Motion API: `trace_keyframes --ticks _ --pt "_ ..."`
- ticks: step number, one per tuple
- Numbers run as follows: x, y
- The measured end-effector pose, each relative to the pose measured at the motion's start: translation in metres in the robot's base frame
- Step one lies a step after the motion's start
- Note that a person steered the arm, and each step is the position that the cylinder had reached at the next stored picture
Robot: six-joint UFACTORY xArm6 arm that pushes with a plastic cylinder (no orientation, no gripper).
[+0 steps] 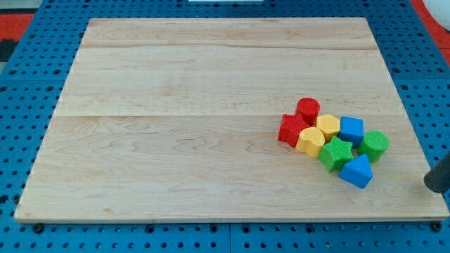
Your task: Separate the blue triangle from green star
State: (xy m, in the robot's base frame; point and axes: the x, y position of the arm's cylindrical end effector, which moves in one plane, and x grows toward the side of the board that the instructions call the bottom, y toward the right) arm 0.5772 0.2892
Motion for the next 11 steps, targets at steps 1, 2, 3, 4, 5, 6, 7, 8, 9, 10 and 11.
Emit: trace_keyframes --ticks 1,2,3,4,5,6,7,8,9,10,11 --pt "-0.003 -0.017" --pt "-0.014 -0.047" --pt "-0.014 -0.068" --pt "0.004 -0.087" --pt "0.004 -0.105" --pt "-0.006 -0.106" --pt "-0.020 -0.117" --pt "-0.030 -0.137" --pt "-0.037 -0.151" --pt "-0.020 -0.152" --pt "-0.014 -0.168"
